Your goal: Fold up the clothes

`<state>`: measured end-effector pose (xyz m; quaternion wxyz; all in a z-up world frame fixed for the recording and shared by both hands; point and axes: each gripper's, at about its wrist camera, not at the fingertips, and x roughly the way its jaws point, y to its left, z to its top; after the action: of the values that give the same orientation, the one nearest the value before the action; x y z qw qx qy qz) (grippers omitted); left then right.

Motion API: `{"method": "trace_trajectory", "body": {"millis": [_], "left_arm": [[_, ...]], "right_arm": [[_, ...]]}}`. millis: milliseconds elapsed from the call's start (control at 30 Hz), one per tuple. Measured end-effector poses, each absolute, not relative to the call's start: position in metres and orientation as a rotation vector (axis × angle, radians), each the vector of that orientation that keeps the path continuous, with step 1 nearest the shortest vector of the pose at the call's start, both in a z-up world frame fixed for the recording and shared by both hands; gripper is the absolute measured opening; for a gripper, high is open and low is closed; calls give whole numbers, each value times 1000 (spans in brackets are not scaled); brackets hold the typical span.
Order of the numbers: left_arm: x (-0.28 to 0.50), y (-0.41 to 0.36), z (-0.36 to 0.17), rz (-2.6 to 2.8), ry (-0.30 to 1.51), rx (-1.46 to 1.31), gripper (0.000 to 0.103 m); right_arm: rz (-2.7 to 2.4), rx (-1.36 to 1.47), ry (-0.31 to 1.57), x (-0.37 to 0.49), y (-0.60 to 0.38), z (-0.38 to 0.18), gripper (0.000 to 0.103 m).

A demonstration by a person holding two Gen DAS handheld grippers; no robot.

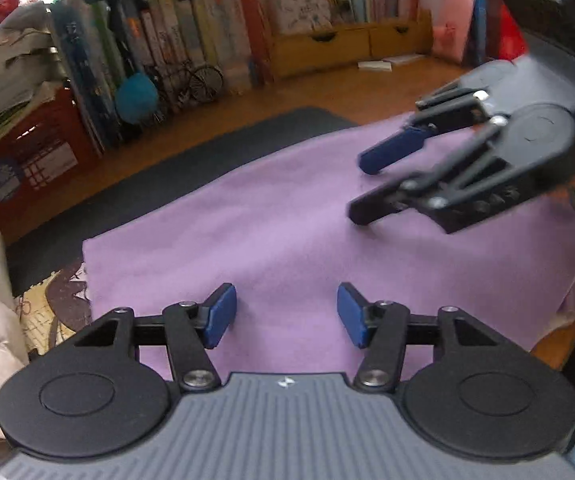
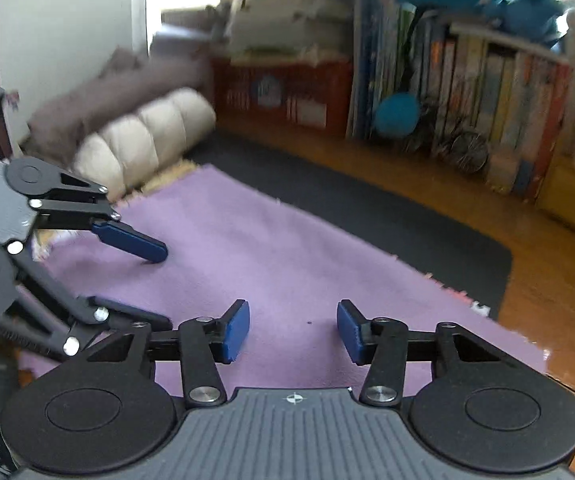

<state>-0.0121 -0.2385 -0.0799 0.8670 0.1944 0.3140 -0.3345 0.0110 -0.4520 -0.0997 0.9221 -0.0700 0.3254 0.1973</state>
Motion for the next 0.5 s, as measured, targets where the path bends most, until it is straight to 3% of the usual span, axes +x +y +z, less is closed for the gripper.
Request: {"method": "trace_trajectory", "body": {"millis": [200, 267, 333, 500], "left_arm": [[-7, -229, -88, -727, 673, 331, 61], [-6, -228, -89, -729, 668, 332, 61], [-4, -229, -90, -731, 664, 328, 61], [-2, -233, -89, -734, 656, 325, 61]], "right_arm": [[413, -52, 694, 18, -458, -112, 46], [407, -37, 694, 17, -459, -111, 39], [399, -22, 695, 16, -460, -109, 16], [376, -6, 679, 14, -464, -102, 5]]}}
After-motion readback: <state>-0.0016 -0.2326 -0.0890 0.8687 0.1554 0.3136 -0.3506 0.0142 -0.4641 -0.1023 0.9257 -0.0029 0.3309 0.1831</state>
